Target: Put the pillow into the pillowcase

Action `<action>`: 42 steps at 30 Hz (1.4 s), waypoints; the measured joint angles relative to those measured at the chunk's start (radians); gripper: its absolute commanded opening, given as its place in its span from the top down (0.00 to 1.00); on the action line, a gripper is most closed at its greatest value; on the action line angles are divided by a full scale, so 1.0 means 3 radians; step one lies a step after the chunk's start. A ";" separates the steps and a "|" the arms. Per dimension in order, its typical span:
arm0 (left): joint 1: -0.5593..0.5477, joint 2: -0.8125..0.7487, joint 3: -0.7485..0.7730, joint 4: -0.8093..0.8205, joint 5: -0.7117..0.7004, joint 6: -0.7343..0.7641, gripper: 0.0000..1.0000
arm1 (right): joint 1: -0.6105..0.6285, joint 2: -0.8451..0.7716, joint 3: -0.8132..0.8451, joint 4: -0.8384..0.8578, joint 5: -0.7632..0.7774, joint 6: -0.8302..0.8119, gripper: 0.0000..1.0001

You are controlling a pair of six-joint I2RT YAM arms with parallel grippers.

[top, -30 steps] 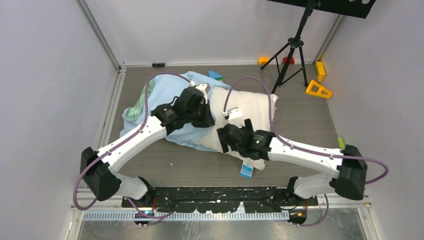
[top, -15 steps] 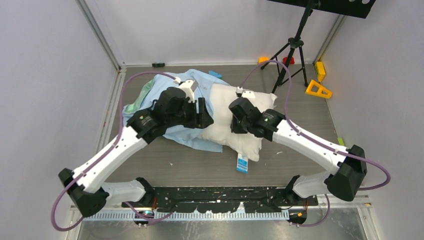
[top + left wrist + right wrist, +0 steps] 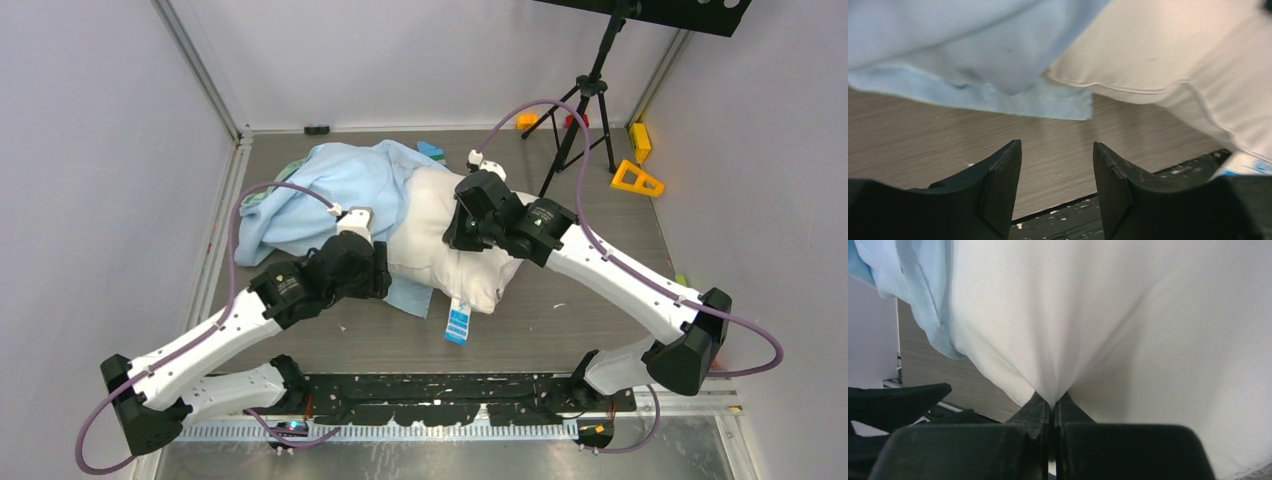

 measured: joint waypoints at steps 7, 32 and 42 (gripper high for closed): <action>-0.0037 0.0090 -0.0402 0.0036 -0.0779 -0.0300 0.37 | 0.0000 0.0029 0.0005 -0.0062 -0.0037 0.0027 1.00; -0.1055 0.0904 0.1831 -0.0094 -0.0764 0.0904 1.00 | 0.0347 -0.0045 0.0043 -0.0259 0.0417 0.0052 1.00; -0.0144 0.1506 0.2405 -0.0389 0.0053 0.0712 1.00 | 0.0380 -0.0165 0.0008 -0.0177 0.0296 0.0140 0.54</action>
